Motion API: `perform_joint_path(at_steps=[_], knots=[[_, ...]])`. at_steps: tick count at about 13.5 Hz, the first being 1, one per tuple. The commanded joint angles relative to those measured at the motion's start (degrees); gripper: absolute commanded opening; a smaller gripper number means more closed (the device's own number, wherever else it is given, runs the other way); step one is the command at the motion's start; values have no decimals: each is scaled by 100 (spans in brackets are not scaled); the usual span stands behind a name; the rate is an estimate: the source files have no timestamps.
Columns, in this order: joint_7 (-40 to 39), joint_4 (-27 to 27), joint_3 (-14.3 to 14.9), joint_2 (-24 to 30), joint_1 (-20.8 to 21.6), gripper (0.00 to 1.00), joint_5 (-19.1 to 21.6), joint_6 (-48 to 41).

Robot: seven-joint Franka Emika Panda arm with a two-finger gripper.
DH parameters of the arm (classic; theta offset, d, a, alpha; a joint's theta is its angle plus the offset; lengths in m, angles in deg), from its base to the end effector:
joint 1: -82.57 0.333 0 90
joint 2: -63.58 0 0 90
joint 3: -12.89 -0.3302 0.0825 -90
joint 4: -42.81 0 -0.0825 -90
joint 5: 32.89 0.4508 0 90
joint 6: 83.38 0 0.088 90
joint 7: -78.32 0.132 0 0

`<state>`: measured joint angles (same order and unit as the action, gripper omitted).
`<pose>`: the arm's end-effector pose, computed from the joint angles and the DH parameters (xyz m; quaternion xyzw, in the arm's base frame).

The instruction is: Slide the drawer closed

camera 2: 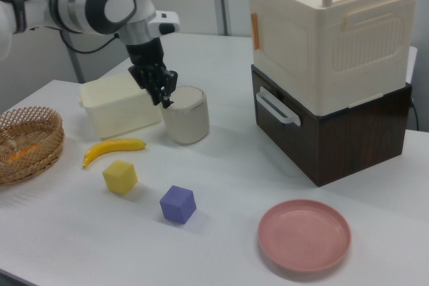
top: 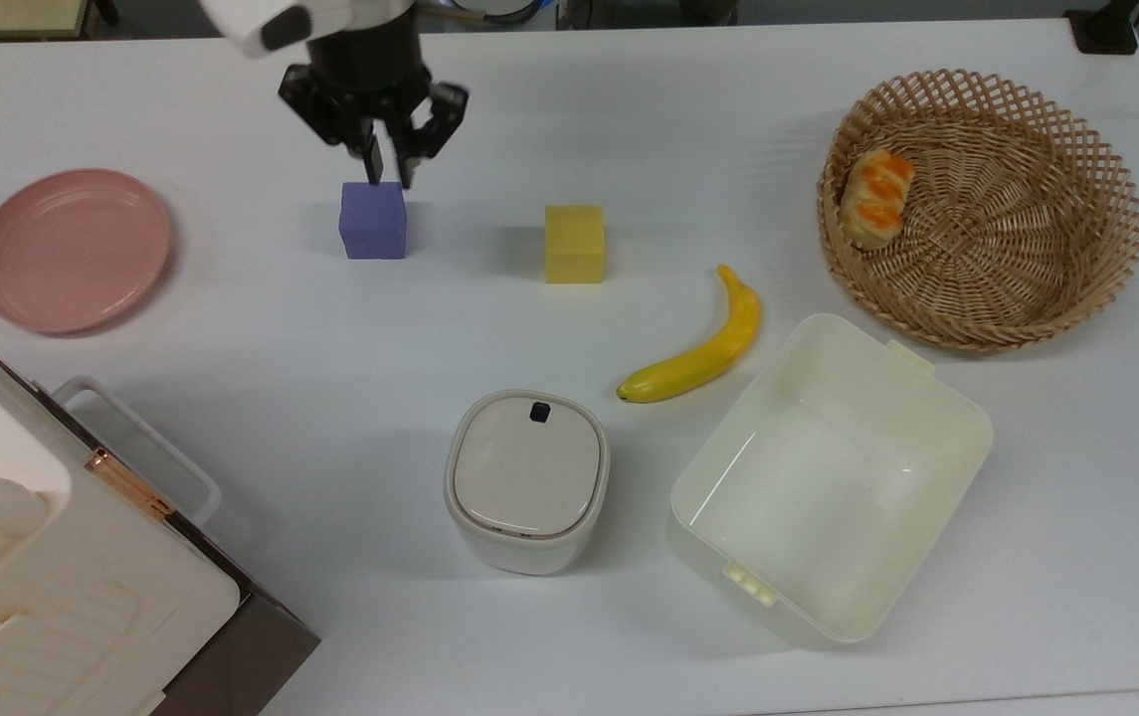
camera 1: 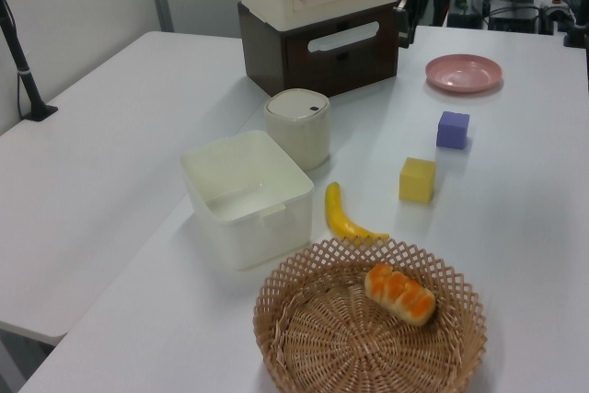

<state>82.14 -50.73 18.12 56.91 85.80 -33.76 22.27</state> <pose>0.6782 -0.0228 0.5299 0.9976 -0.0485 0.0479 0.0119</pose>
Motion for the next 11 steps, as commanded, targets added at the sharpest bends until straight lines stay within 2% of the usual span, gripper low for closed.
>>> perform_joint_path(at_steps=[1, 11], knots=[[-259, -507, -92, 517, 11, 100, 113, 0], [-215, -454, -101, 492, 134, 100, 113, -448]])
